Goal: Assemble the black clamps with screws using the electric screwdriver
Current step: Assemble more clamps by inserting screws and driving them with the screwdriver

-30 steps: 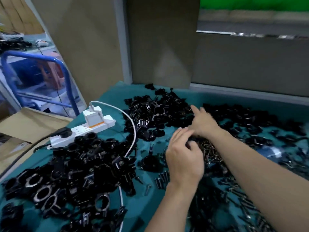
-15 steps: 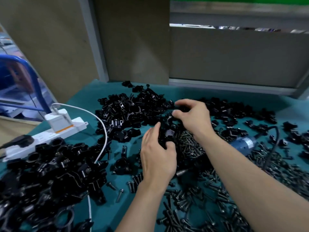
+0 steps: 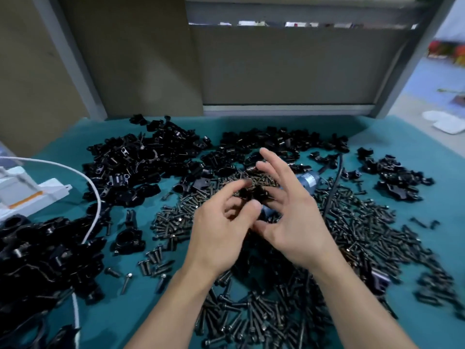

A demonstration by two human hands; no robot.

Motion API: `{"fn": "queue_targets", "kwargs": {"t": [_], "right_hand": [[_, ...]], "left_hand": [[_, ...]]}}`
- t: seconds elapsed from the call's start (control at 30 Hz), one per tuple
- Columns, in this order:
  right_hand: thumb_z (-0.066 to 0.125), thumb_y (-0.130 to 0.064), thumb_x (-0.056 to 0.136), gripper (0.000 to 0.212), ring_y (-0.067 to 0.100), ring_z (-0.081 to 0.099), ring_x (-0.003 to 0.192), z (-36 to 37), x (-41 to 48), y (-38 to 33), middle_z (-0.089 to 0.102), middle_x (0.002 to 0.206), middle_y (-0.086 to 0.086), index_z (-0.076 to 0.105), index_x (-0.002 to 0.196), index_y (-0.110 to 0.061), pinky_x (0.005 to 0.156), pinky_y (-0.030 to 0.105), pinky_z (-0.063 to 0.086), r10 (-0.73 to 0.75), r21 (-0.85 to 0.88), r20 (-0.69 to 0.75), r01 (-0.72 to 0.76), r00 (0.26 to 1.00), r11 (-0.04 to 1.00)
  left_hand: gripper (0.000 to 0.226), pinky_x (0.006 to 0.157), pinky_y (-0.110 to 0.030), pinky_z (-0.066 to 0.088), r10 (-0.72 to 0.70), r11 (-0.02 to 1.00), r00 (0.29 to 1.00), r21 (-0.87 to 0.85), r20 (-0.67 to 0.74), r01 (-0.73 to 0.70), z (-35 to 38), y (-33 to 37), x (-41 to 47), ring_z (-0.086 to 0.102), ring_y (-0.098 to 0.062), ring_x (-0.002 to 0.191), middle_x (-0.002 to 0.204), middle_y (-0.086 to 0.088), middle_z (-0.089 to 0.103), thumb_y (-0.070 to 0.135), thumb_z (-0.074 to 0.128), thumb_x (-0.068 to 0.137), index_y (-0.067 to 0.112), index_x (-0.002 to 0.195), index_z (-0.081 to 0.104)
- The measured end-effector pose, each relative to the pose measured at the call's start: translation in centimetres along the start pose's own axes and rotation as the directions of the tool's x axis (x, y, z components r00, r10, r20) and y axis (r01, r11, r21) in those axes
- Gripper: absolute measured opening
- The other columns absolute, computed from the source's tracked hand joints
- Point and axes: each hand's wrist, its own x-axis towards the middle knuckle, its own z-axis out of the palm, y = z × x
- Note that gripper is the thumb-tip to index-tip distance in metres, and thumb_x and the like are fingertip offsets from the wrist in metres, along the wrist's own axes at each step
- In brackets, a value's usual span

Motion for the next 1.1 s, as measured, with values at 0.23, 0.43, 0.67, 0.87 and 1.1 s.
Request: {"fn": "queue_targets", "kwargs": {"t": [0.23,0.43,0.67,0.87,1.1], "right_hand": [[0.093,-0.017,0.073,0.058,0.002,0.073,0.093,1.3,-0.4,0.5,0.073,0.109,-0.024,0.066,0.115,-0.046,0.079,0.019,0.059,0.094,0.031,-0.231,-0.09,0.968,0.995],[0.078,0.001,0.086,0.032,0.015,0.076,0.077,1.7,-0.2,0.4,0.079,0.084,-0.005,0.081,0.097,-0.028,0.072,0.025,0.061,0.149,0.236,-0.219,-0.096,0.964,0.967],[0.07,0.009,0.09,0.031,0.009,0.063,0.062,0.3,-0.1,1.1,0.077,0.076,0.006,0.085,0.089,-0.018,0.059,0.018,0.05,0.277,0.549,-0.124,-0.166,0.953,0.819],[0.074,-0.009,0.092,0.023,0.007,0.071,0.067,0.6,-0.4,0.7,0.078,0.076,-0.006,0.084,0.09,-0.029,0.066,0.027,0.058,0.28,0.209,-0.14,-0.248,0.95,0.946],[0.056,-0.003,0.097,0.039,0.01,0.072,0.084,-1.7,9.0,1.6,0.077,0.108,-0.005,0.079,0.11,-0.03,0.073,0.019,0.057,0.261,-0.51,-0.198,-0.327,0.945,0.796]], "left_hand": [[0.034,0.07,-0.025,0.061,0.046,0.994,0.985,-0.094,-0.164,-0.062,0.4,-0.2,0.9,0.076,-0.014,0.08,0.088,0.007,0.078,0.018,0.071,0.078,0.041,0.101,0.067],[0.03,0.078,-0.02,0.058,0.026,0.984,0.981,-0.167,-0.193,-0.059,0.8,0.0,0.9,0.075,-0.009,0.096,0.101,0.012,0.079,0.018,0.069,0.084,0.04,0.102,0.08],[0.036,0.077,-0.022,0.058,0.025,0.999,0.999,-0.045,0.024,-0.024,-0.2,0.2,0.5,0.074,-0.001,0.096,0.109,0.022,0.077,0.047,0.069,0.084,0.058,0.118,0.071],[0.021,0.077,-0.026,0.062,0.081,0.99,0.997,0.117,0.001,-0.08,-0.3,-0.4,0.3,0.074,0.0,0.094,0.101,0.025,0.076,0.037,0.058,0.101,0.048,0.112,0.072],[0.031,0.06,-0.034,0.061,-0.044,0.989,0.971,0.124,-0.235,0.075,-1.8,-1.6,0.8,0.073,-0.008,0.07,0.08,0.013,0.075,0.022,0.054,0.107,0.044,0.091,0.07]]}}
